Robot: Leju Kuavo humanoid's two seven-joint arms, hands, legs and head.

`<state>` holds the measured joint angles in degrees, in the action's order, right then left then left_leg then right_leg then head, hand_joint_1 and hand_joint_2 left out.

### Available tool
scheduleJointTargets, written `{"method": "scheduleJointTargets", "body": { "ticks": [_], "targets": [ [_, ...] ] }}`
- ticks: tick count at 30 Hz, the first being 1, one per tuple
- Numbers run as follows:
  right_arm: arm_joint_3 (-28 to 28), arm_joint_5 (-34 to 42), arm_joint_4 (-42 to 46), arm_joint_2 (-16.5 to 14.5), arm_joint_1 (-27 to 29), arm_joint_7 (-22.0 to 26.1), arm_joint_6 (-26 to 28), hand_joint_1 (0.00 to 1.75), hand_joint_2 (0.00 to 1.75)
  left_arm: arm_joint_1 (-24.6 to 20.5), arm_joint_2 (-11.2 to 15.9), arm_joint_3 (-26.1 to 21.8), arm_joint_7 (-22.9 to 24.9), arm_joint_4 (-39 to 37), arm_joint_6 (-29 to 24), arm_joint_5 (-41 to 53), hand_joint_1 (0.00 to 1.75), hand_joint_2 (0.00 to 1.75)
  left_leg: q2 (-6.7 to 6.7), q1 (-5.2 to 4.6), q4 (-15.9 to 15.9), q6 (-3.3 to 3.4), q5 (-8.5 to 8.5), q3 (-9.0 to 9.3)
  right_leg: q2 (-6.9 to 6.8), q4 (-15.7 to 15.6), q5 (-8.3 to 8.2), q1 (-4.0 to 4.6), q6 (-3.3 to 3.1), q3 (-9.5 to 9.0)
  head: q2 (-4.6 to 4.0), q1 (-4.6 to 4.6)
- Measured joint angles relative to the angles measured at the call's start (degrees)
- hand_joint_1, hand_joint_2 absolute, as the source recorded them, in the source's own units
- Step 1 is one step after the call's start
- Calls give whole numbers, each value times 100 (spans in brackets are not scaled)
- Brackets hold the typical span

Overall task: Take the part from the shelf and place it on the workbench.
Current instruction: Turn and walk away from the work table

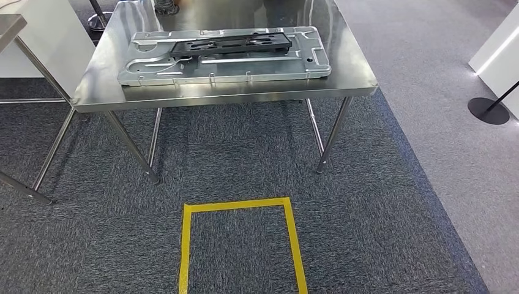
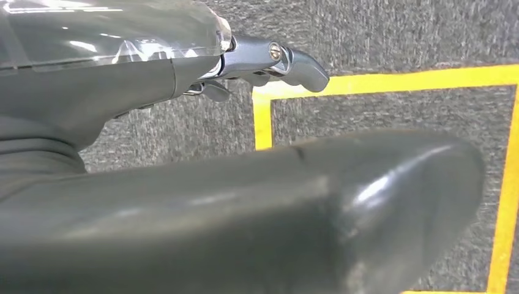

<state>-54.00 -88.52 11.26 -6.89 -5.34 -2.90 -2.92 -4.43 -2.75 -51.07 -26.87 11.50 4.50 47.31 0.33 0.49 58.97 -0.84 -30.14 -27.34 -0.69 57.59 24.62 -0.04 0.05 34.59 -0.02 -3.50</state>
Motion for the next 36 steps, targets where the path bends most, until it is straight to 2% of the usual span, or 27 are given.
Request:
{"method": "scheduleJointTargets", "body": {
  "ticks": [2,3,4,5,6,8,9,10,11,12,13,15,16,17,19,20,21,23,24,25,26,27,29,30,31,34,36],
  "targets": [
    [9,0,0,1,-2,30,5,0,0,5,0,-5,12,0,-7,-1,0,0,-8,-30,-246,74,-61,100,-2,21,-84,2,63,49,0,1],
    [11,0,0,4,2,49,8,0,0,9,-3,-9,20,0,-7,-1,0,0,-1,-22,-250,122,-27,59,3,19,-115,2,96,67,0,1],
    [14,0,0,10,3,74,11,0,0,7,-7,-13,27,0,-7,-1,0,0,9,-13,-260,170,24,19,14,53,-70,-4,130,97,0,1],
    [20,0,0,17,5,102,13,0,0,2,-11,-20,32,0,-7,-1,0,0,20,0,-272,225,83,-29,27,165,73,-11,162,143,0,1],
    [29,-2,0,24,6,134,15,0,0,-4,-15,-30,35,0,-7,-1,0,0,31,11,-281,267,147,-87,38,382,308,-20,190,215,0,1],
    [54,-8,0,28,6,211,16,0,0,-10,-17,-60,38,0,-7,-7,0,0,39,3,-263,308,263,-234,48,1093,861,-38,225,399,0,1],
    [64,-13,0,28,6,240,16,0,0,-9,-18,-75,38,0,-7,-11,0,0,42,-1,-247,307,319,-322,48,1421,1017,-42,235,457,0,1],
    [73,-15,0,28,6,261,16,0,0,-8,-20,-87,38,0,-8,-15,0,0,44,-4,-225,304,373,-416,48,1604,1044,-46,240,441,0,1],
    [79,-17,0,28,4,271,17,0,0,-9,-24,-95,38,0,-8,-16,0,0,46,-6,-202,297,424,-509,48,1587,957,-50,238,330,0,1],
    [85,-17,0,29,-1,274,20,0,0,-9,-28,-99,36,0,-8,-16,0,0,45,-7,-178,288,470,-594,48,1358,805,-53,226,111,0,1],
    [90,-13,1,31,-10,275,25,0,0,-10,-35,-101,34,0,-10,-16,0,0,42,-7,-157,274,511,-664,48,982,673,-51,200,-190,0,1],
    [98,12,3,43,-37,271,35,0,0,-10,-50,-108,30,0,-14,-17,0,0,41,-21,-123,226,584,-762,46,143,620,-21,126,-781,0,1],
    [97,38,4,49,-47,265,37,0,0,-10,-56,-114,28,0,-18,-17,0,0,44,-24,-117,192,624,-789,46,-123,661,-2,92,-945,0,0],
    [90,82,4,53,-50,257,35,0,0,-10,-59,-122,28,0,-22,-17,0,0,50,-25,-122,155,669,-806,47,-261,692,15,60,-1009,0,0],
    [48,211,3,52,-42,245,13,0,0,-8,-59,-139,33,0,-32,-18,0,0,49,-21,-123,84,716,-831,41,-318,633,3,-4,-971,0,-1],
    [8,298,2,52,-36,243,-8,0,0,-2,-60,-146,40,0,-36,-22,0,0,40,-17,-50,57,626,-867,35,-335,583,-10,-43,-940,0,0],
    [-39,385,2,53,-31,240,-30,0,0,6,-62,-154,50,0,-41,-27,0,0,30,-9,133,32,439,-936,25,-350,528,-23,-77,-901,0,0],
    [-148,557,2,55,-22,218,-67,0,0,20,-66,-180,69,0,-53,-37,0,0,19,13,815,-5,-89,-1148,14,-345,444,-18,-121,-801,0,1],
    [-205,632,2,55,-18,197,-82,0,0,23,-68,-199,76,0,-60,-39,0,0,19,20,1186,-21,-264,-1239,12,-334,407,-12,-126,-746,0,1],
    [-264,704,2,55,-15,172,-94,0,0,25,-68,-216,81,0,-68,-40,0,0,19,21,1426,-31,-317,-1268,12,-315,375,-7,-123,-691,0,1],
    [-324,774,2,55,-14,149,-102,0,44,26,-68,-230,87,0,-77,-40,0,0,19,21,1451,-34,-251,-1195,13,-287,352,-7,-114,-638,0,1],
    [-387,835,2,55,-12,130,-104,0,87,27,-68,-238,90,0,-85,-40,0,0,19,21,1262,-30,-118,-1016,14,-252,336,-9,-105,-587,0,1],
    [-502,931,2,50,-12,113,-101,0,175,20,-68,-245,107,0,-100,-40,0,0,17,13,457,2,104,-461,15,-168,326,-6,-78,-503,0,1],
    [-553,960,2,46,-13,111,-101,0,175,14,-68,-250,129,0,-107,-40,0,0,16,6,116,25,136,-252,15,-129,321,1,-56,-467,0,0],
    [-595,981,2,43,-15,113,-102,0,175,9,-68,-255,164,0,-116,-40,0,0,14,-3,-100,51,126,-133,14,-98,313,10,-30,-438,0,0],
    [-692,1030,2,43,-17,120,-101,0,175,10,-71,-277,319,0,-148,-38,0,0,18,-13,-219,137,115,-135,14,-87,273,22,52,-405,0,1],
    [-739,1050,3,48,-16,93,-78,0,175,8,-79,-285,428,0,-168,-34,0,0,10,-3,-267,170,159,-140,9,-133,250,36,-55,-399,0,1]
  ]
}}
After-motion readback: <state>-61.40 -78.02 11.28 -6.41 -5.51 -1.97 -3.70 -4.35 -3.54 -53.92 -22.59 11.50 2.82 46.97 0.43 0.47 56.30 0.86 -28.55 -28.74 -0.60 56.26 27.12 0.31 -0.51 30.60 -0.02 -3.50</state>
